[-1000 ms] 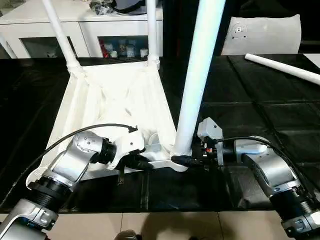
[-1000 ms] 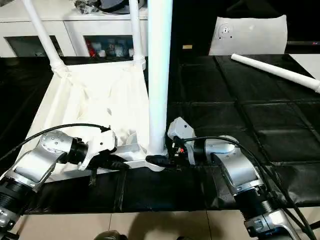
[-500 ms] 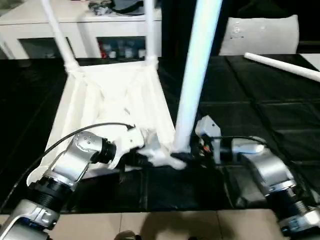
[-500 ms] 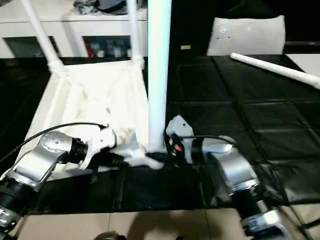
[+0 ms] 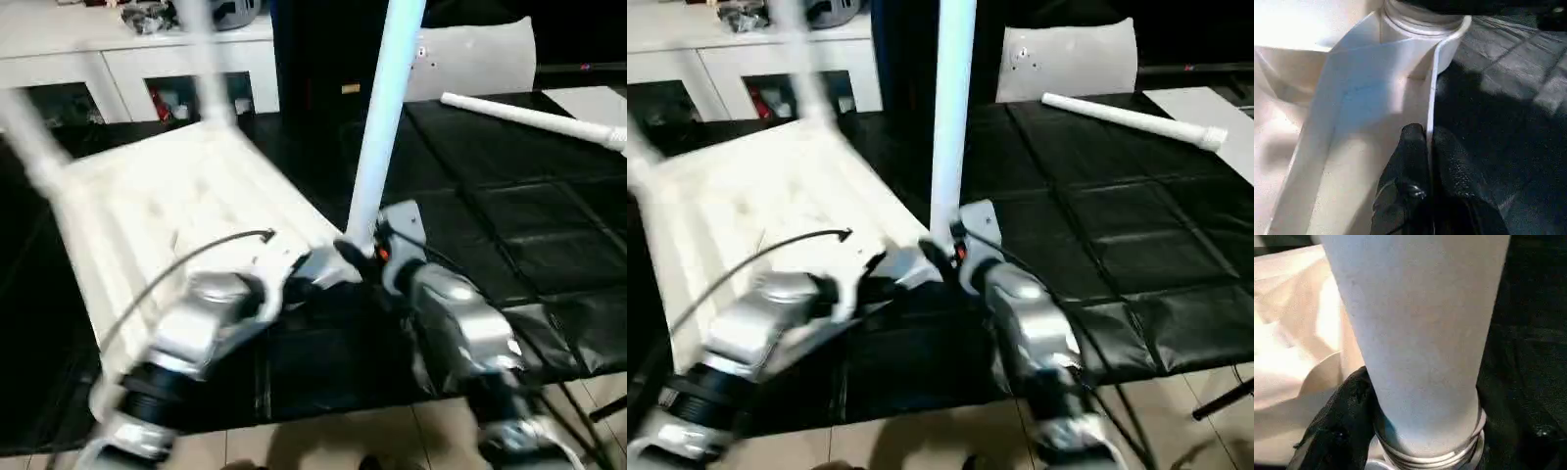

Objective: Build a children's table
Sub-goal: Rotate leg to tighten

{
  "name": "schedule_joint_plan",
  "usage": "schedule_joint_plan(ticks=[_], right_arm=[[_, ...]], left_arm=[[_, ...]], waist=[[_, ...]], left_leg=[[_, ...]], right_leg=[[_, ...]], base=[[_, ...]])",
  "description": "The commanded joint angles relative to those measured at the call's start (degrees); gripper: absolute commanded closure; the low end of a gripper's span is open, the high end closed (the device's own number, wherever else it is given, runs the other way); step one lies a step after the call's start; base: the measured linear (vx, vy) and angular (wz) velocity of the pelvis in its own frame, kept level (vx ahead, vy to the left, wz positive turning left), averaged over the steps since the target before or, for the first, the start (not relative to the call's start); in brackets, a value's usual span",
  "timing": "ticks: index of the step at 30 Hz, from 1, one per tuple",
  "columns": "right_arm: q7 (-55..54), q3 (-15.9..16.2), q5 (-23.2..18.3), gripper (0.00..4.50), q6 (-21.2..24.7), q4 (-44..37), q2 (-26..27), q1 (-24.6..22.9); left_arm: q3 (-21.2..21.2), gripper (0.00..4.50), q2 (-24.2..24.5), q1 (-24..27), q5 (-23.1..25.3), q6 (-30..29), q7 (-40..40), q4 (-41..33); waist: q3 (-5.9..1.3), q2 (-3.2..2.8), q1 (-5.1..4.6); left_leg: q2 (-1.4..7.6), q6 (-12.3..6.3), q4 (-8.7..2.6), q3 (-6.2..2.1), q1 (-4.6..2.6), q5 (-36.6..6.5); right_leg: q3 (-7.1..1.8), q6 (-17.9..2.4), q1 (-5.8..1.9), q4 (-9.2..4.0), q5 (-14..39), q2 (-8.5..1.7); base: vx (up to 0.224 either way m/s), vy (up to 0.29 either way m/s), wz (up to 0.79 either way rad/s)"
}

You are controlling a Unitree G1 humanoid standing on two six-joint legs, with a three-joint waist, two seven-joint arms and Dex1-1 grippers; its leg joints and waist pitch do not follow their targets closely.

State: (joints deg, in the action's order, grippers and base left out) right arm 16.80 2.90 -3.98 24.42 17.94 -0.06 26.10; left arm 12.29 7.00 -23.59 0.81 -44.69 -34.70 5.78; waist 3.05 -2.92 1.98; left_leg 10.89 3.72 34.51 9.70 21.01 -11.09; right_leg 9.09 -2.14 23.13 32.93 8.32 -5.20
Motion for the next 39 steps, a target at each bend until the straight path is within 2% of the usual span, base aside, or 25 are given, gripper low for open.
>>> schedule_joint_plan(ticks=[1, 3, 6, 10, 12, 13, 14, 16, 17, 18, 22, 23, 25, 26, 27, 31, 32, 33, 35, 36, 39], right_arm=[[3.5, 5.9, -3.0, 1.83, 2.7, 1.0, 5.2, -1.0], [3.0, 5.6, -2.6, 1.83, 2.9, 0.8, 5.4, -1.1], [2.7, 5.5, -2.3, 1.83, 2.8, 0.8, 5.6, -1.2], [1.7, 5.3, -1.0, 1.83, 2.2, 1.0, 5.5, -1.0], [2.0, 4.9, -1.2, 1.83, 1.4, 0.8, 5.2, -1.3], [2.2, 4.3, -1.5, 1.27, 0.9, 0.6, 4.9, -1.6], [3.3, 3.8, -2.1, 1.27, 0.0, -0.2, 4.1, -2.2], [3.9, 3.7, -2.2, 1.13, -0.5, -0.7, 3.6, -2.5], [5.0, 3.0, -2.9, 1.07, -0.8, -1.8, 2.7, -3.2], [7.5, 2.4, -3.9, 0.78, -1.6, -3.9, 0.9, -4.6], [13.2, 1.7, -5.3, 0.61, -2.6, -7.9, -3.1, -7.5], [14.1, 1.6, -5.6, 0.34, -2.6, -8.5, -3.9, -8.0], [15.5, 1.6, -6.0, 0.22, -2.8, -9.2, -4.9, -8.5], [20.1, 1.3, -7.5, 0.15, -3.2, -11.5, -8.4, -10.3], [21.6, 1.2, -8.1, 0.15, -3.3, -12.2, -9.5, -10.8], [26.4, 1.3, -8.8, 0.07, -4.0, -13.1, -13.5, -11.4], [28.4, 1.1, -9.2, 0.07, -4.2, -13.1, -15.3, -11.3], [32.6, 1.2, -10.1, 0.07, -4.5, -12.8, -18.3, -10.7], [34.3, 1.4, -10.2, 0.07, -4.8, -12.6, -19.6, -10.2], [35.0, 1.6, -10.3, 0.07, -4.8, -12.5, -20.0, -10.0], [40.2, 3.1, -11.0, 0.07, -4.6, -12.0, -23.0, -8.6]], left_arm=[[-0.5, 4.5, -2.4, -2.9, -0.9, 2.5, 2.7, -4.4], [-0.7, 4.5, -2.0, -3.0, -0.6, 2.4, 3.1, -4.1], [-0.3, 4.5, -0.4, -2.8, 0.0, 2.5, 2.5, -4.0], [0.3, 4.5, 1.9, -2.7, -0.1, 4.0, 0.6, -3.7], [0.3, 4.5, 2.9, -2.8, -0.4, 4.7, -0.7, -3.2], [0.3, 4.5, 3.6, -2.9, -0.7, 5.3, -1.8, -2.7], [0.2, 4.5, 4.8, -3.1, -1.0, 6.4, -3.3, -1.7], [0.2, 4.5, 5.4, -3.1, -1.1, 7.0, -3.9, -1.3], [0.3, 4.5, 6.6, -3.2, -1.3, 8.1, -5.2, -0.4], [0.5, 4.5, 8.5, -3.4, -1.6, 10.3, -7.4, 1.2], [0.9, 4.5, 12.0, -4.2, -1.9, 14.9, -11.8, 5.0], [1.0, 4.5, 12.7, -4.4, -1.9, 15.8, -12.8, 5.5], [1.2, 4.5, 13.4, -4.5, -1.9, 16.4, -13.8, 6.0], [2.3, 4.5, 15.9, -4.9, -2.1, 20.2, -18.2, 8.0], [2.7, 4.5, 16.6, -5.0, -2.2, 21.4, -19.6, 8.7], [4.4, 4.5, 18.7, -5.6, -2.6, 25.6, -25.5, 10.4], [5.3, 4.5, 19.5, -5.8, -2.7, 26.6, -27.9, 11.0], [7.6, 4.5, 21.0, -6.5, -1.6, 30.0, -31.6, 12.6], [8.4, 4.5, 21.4, -6.8, -1.3, 31.5, -33.2, 13.5], [8.5, 4.5, 21.5, -6.9, -1.2, 31.8, -33.5, 13.8], [9.7, 4.5, 22.1, -7.6, -0.9, 34.9, -36.6, 15.8]], waist=[[-4.17, 0.43, 0.35], [-4.08, 0.2, 0.37], [-4.09, 0.39, 0.26], [-4.07, 0.3, 0.05], [-4.08, 0.26, -0.01], [-4.04, 0.29, 0.06], [-4.03, 0.08, 0.08], [-4.11, 0.05, 0.11], [-4.02, 0.07, 0.04], [-4.08, -0.06, 0.11], [-4.11, -0.02, 0.43], [-4.14, -0.18, 0.4], [-4.15, -0.1, 0.46], [-4.07, -0.08, 0.77], [-4.18, -0.18, 0.95], [-4.15, -0.14, 1.64], [-4.13, 0.11, 2.0], [-4.14, 0.2, 2.26], [-4.14, 0.14, 3.27], [-4.13, 0.15, 3.34], [-4.21, 0.12, 4.11]], left_leg=[[1.91, -3.78, -3.61, -0.97, -0.31, -10.3], [1.82, -3.76, -3.66, -0.98, -0.25, -10.7], [1.85, -3.51, -3.74, -1.06, -0.22, -11.4], [1.84, -3.4, -3.79, -1.11, -0.05, -11.2], [1.83, -3.2, -3.76, -1.1, -0.23, -11.4], [1.76, -3.27, -3.75, -1.07, -0.27, -11.5], [1.77, -3.17, -3.82, -1.17, -0.23, -11.7], [1.91, -3.06, -3.85, -1.14, -0.51, -12.1], [2.01, -3.29, -4.0, -1.21, -0.4, -12.5], [2.05, -3.24, -3.98, -1.18, -0.53, -13.0], [1.93, -3.58, -3.97, -1.19, -0.35, -12.4], [2.0, -3.57, -4.0, -1.21, -0.29, -12.3], [2.08, -3.36, -3.99, -1.2, -0.33, -12.4], [1.88, -3.8, -3.89, -1.07, -0.5, -12.7], [1.97, -3.92, -3.85, -1.11, -0.5, -12.5], [2.26, -3.59, -3.93, -1.02, -0.72, -12.1], [2.19, -3.65, -3.93, -0.93, -0.8, -12.4], [2.24, -3.81, -3.91, -0.94, -0.87, -12.5], [2.56, -3.63, -3.91, -0.83, -1.27, -12.3], [2.53, -3.48, -3.88, -0.74, -1.43, -12.5], [2.67, -3.37, -3.94, -0.79, -1.18, -12.4]], right_leg=[[-3.22, -3.5, -3.4, -5.11, 23.1, -3.83], [-3.21, -3.2, -3.44, -5.16, 23.4, -3.81], [-3.19, -2.8, -3.52, -5.2, 23.7, -3.85], [-3.29, -3.1, -3.58, -5.03, 23.1, -3.9], [-3.31, -3.1, -3.5, -5.07, 23.5, -3.94], [-3.33, -3.0, -3.44, -5.19, 23.9, -4.0], [-3.29, -2.8, -3.45, -5.19, 24.1, -3.99], [-3.41, -3.0, -3.33, -5.07, 23.2, -3.93], [-3.44, -3.0, -3.4, -4.99, 22.7, -3.83], [-3.48, -2.9, -3.39, -5.02, 22.8, -3.89], [-3.58, -2.5, -3.65, -4.99, 22.0, -3.83], [-3.63, -2.7, -3.63, -4.79, 21.5, -3.87], [-3.57, -3.7, -3.62, -4.83, 21.3, -3.96], [-3.59, -3.3, -3.54, -5.14, 22.2, -3.91], [-3.72, -3.0, -3.64, -4.95, 22.0, -4.02], [-3.77, -4.3, -3.34, -4.65, 21.2, -4.05], [-3.79, -4.3, -3.34, -4.84, 22.2, -4.08], [-3.78, -4.1, -3.37, -4.9, 22.6, -4.1], [-4.06, -4.3, -2.97, -4.73, 22.5, -4.17], [-4.09, -4.5, -2.85, -4.8, 22.6, -4.15], [-4.09, -4.7, -3.15, -4.59, 22.5, -4.23]], base=[[0.0, 0.0, 0.0], [0.0, 0.0, 0.0], [0.0, 0.0, 0.0], [0.0, 0.0, 0.0], [0.0, 0.0, 0.0], [0.0, 0.0, 0.0], [0.0, 0.0, 0.0], [0.0, 0.0, 0.0], [0.0, 0.0, 0.0], [0.0, 0.0, 0.0], [0.0, 0.0, 0.0], [0.0, 0.0, 0.0], [0.0, 0.0, 0.0], [0.0, 0.0, 0.0], [0.0, 0.0, 0.0], [0.0, 0.0, 0.0], [0.0, 0.0, 0.0], [0.0, 0.0, 0.0], [0.0, 0.0, 0.0], [0.0, 0.0, 0.0], [0.0, 0.0, 0.0]])
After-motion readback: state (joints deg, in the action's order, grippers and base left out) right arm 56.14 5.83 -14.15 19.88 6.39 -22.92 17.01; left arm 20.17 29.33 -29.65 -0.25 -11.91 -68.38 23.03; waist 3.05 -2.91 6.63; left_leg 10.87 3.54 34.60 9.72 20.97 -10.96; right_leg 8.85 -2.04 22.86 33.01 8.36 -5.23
